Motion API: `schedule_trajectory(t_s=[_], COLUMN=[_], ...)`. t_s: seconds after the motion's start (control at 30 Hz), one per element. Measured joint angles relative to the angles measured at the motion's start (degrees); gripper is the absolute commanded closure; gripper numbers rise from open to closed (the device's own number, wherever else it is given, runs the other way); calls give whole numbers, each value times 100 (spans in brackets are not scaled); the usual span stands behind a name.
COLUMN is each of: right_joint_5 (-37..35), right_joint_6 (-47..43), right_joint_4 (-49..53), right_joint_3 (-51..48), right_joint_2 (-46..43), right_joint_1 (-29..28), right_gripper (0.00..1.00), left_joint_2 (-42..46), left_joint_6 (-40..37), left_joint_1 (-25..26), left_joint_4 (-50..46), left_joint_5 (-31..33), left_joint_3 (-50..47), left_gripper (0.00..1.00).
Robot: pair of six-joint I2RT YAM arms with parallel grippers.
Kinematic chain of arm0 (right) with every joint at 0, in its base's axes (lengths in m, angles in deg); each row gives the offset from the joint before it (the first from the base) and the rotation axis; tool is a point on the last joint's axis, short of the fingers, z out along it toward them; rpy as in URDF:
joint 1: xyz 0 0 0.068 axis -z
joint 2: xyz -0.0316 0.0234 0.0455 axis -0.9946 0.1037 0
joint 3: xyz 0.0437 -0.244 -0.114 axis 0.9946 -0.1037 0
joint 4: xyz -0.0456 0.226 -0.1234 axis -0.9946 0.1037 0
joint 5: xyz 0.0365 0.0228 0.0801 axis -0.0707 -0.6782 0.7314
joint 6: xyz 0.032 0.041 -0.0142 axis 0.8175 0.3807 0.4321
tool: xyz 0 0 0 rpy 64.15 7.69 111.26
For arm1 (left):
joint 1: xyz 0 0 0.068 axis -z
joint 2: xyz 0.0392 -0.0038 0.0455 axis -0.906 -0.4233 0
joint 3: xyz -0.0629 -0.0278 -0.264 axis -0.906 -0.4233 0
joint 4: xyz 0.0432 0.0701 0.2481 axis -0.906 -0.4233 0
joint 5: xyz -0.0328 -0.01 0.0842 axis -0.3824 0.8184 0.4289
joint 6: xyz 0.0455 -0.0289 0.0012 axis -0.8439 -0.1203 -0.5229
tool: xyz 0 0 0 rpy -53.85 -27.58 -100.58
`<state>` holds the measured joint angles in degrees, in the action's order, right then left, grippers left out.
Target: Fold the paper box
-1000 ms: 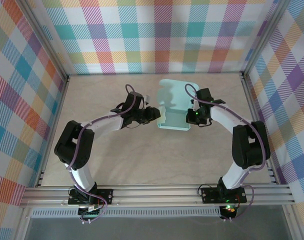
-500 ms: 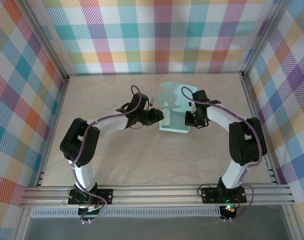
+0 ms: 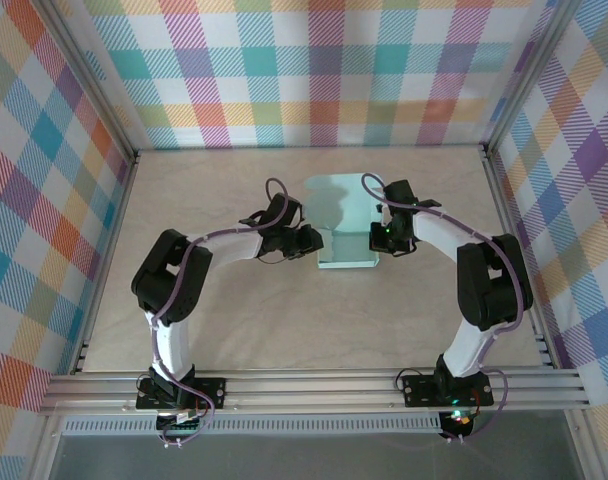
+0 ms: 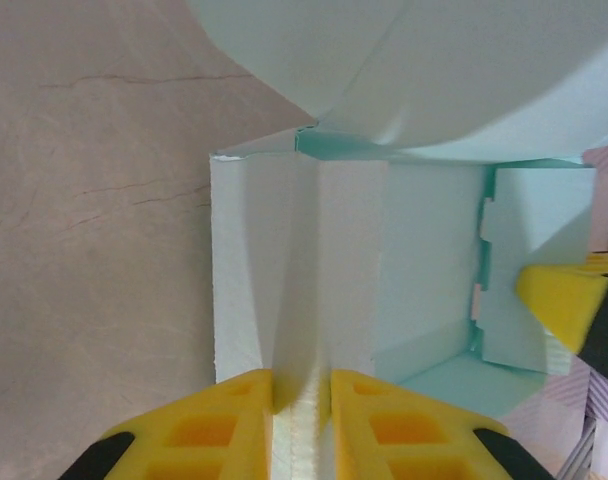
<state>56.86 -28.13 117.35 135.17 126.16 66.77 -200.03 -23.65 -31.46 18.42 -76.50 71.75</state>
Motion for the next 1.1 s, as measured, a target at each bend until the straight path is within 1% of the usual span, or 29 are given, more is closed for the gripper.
schedule_trajectory(t_s=[0.23,0.33,0.57,0.7,0.87,1.1], right_joint_5=[-20,-26,-28,-15,2,2], right_joint_6=[52,90,116,116,133,133], right_joint_4=[-2,-2,-13,-20,-22,-24], right_joint_3=[0,0,0,0,-2,-2], right_joint_2=[2,2,15,22,22,22], right_joint_1=[0,0,-11,-28,-39,-37], right_gripper=[100,100,100,100,100,100], left_joint_2=[-192,-245,-398,-457,-560,-737], left_joint_6=[17,-7,-138,-170,-173,-173], left_joint_1=[127,240,584,782,876,876], left_joint_4=[-555,-929,-1773,-2055,-2149,-2271], left_joint_5=[382,708,1694,2223,2452,2476], left_joint_3=[426,660,1226,1397,1471,1609], left_gripper=[86,87,88,83,84,89])
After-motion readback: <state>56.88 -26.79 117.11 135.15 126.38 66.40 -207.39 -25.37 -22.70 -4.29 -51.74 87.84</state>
